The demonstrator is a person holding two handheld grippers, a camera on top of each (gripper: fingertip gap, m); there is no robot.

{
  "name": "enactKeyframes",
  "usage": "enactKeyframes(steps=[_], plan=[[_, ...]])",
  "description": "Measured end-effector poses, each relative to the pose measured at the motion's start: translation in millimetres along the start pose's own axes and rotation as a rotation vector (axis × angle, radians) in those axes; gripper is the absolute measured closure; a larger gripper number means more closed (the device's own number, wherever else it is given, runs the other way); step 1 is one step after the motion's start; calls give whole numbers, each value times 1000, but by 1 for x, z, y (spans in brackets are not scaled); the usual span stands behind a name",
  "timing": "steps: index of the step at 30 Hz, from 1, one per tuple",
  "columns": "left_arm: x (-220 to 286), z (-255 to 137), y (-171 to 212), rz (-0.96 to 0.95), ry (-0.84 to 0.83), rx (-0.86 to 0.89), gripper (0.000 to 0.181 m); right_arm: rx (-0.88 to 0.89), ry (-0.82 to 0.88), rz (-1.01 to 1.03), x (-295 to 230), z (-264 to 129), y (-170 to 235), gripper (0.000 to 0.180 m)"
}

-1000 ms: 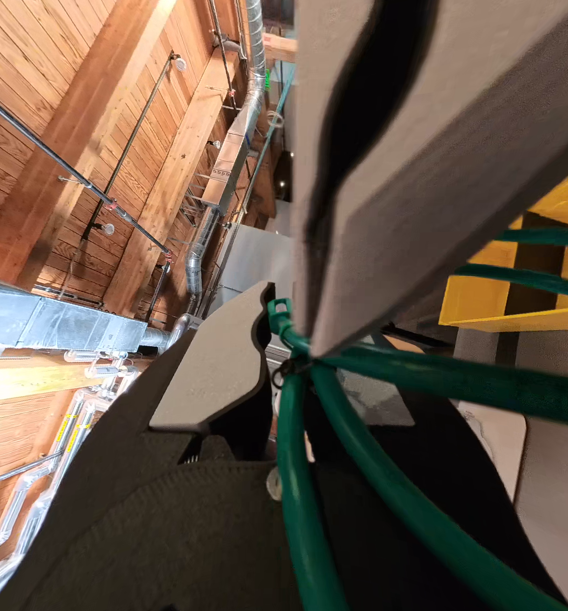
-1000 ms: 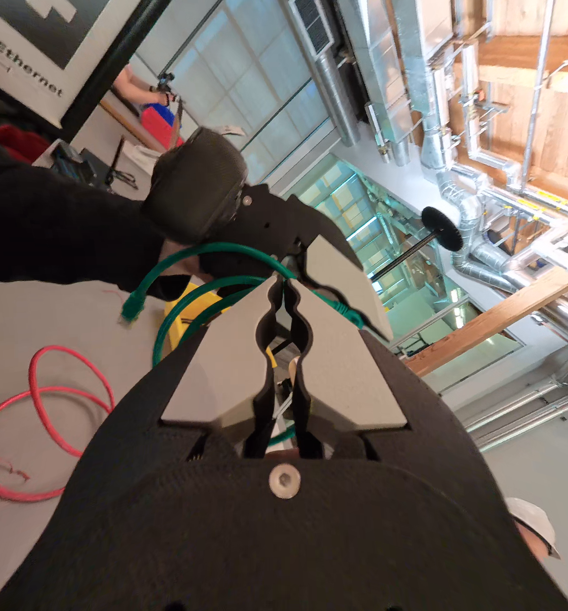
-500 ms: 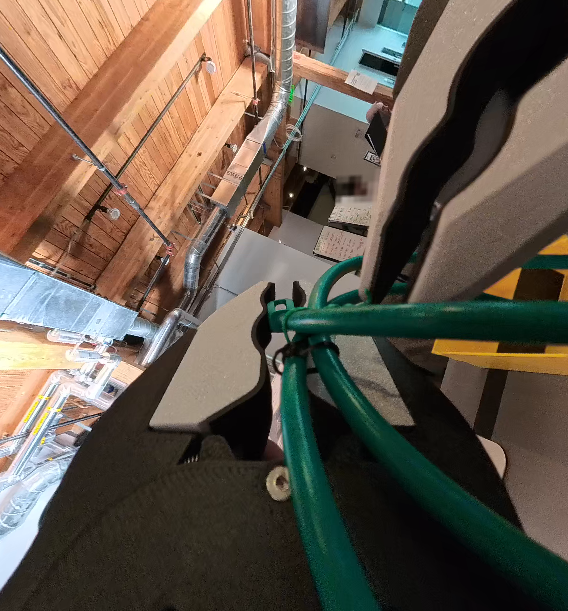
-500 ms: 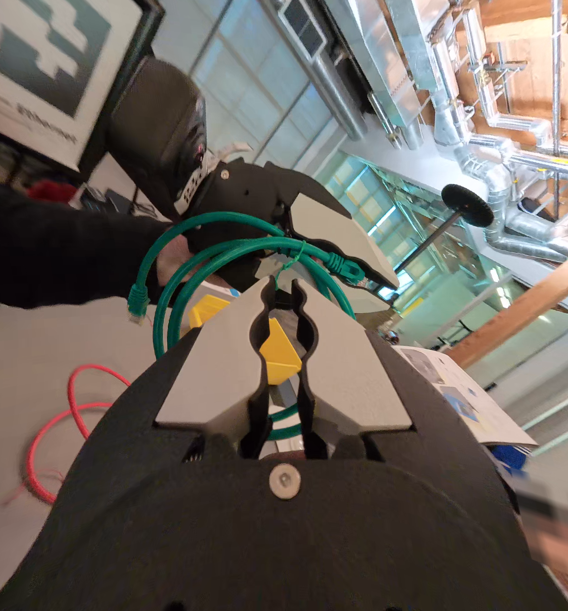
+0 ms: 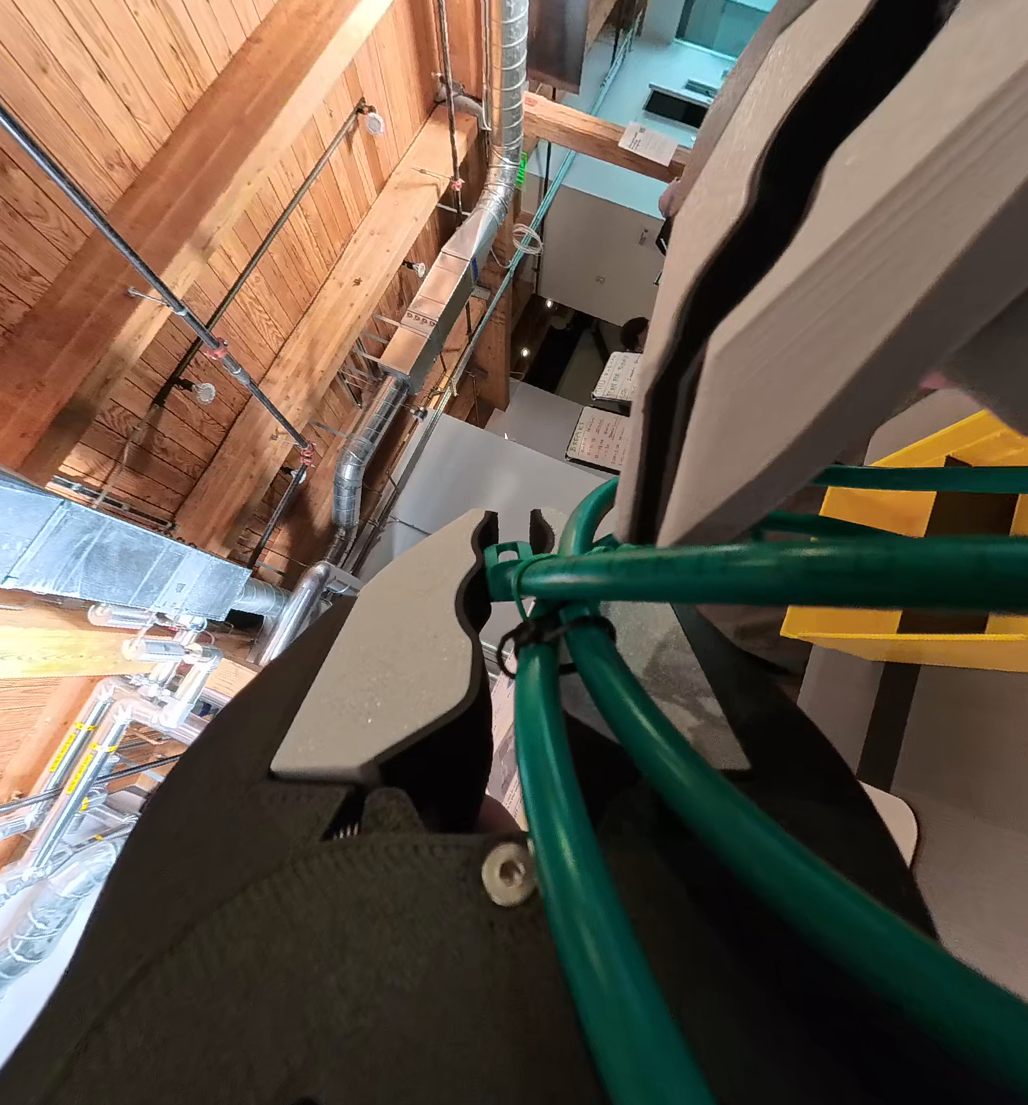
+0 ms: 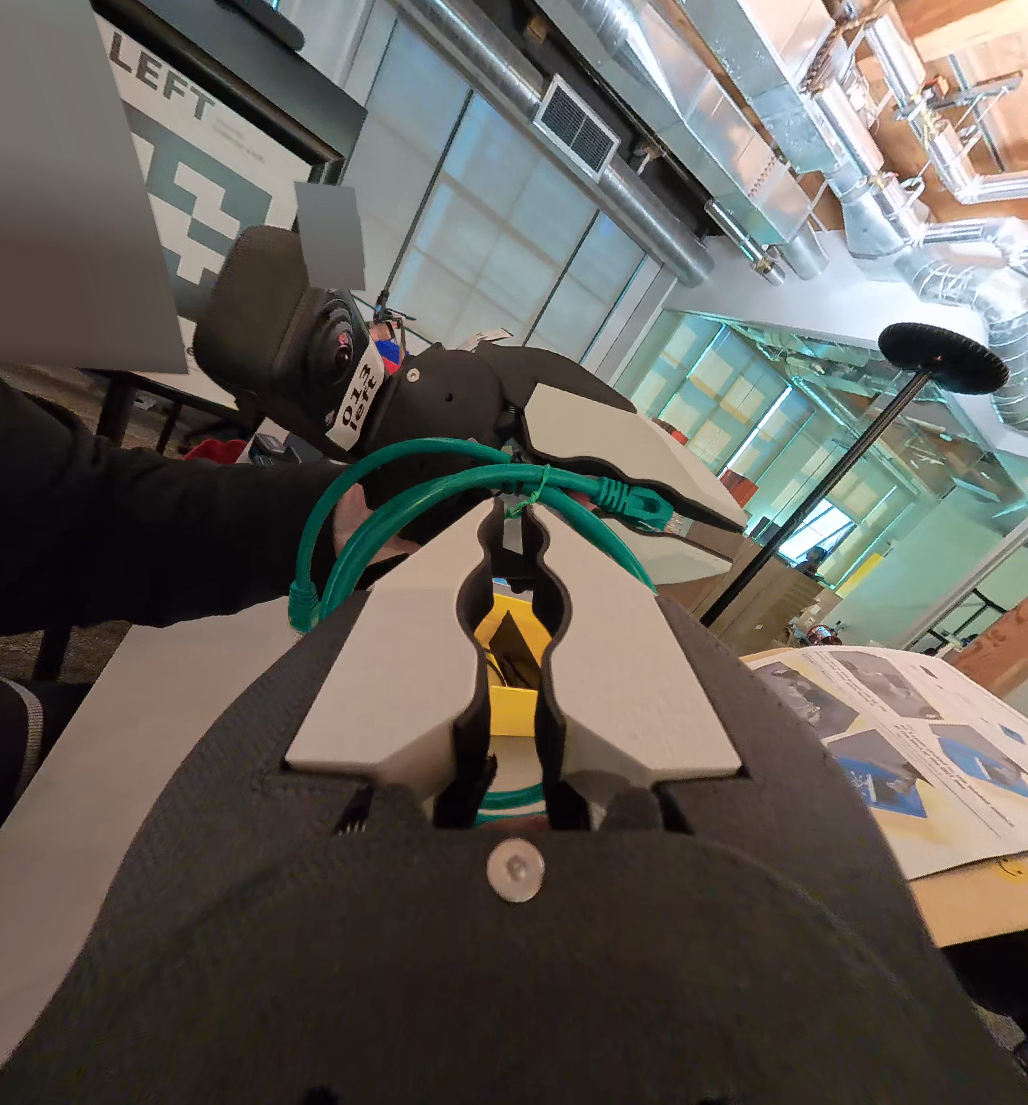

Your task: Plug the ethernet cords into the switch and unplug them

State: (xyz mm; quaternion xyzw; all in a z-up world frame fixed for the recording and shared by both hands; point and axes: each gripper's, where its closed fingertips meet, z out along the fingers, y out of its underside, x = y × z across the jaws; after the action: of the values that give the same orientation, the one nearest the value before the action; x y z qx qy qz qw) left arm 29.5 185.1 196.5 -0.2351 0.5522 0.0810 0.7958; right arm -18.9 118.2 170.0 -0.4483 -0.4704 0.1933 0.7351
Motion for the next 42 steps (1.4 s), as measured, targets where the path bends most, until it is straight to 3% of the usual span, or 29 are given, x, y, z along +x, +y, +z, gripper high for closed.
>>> enactKeyframes(steps=[17,36,42], plan=[[-1,-2,-11,-33,2,48,172,57,-42,67,3,-6,0,180],[11,-2,-17,75,57,62,170,4,139,-191,10,-8,-16,180],[15,1,-18,94,70,47,171,46,85,-224,-5,-4,-22,180]])
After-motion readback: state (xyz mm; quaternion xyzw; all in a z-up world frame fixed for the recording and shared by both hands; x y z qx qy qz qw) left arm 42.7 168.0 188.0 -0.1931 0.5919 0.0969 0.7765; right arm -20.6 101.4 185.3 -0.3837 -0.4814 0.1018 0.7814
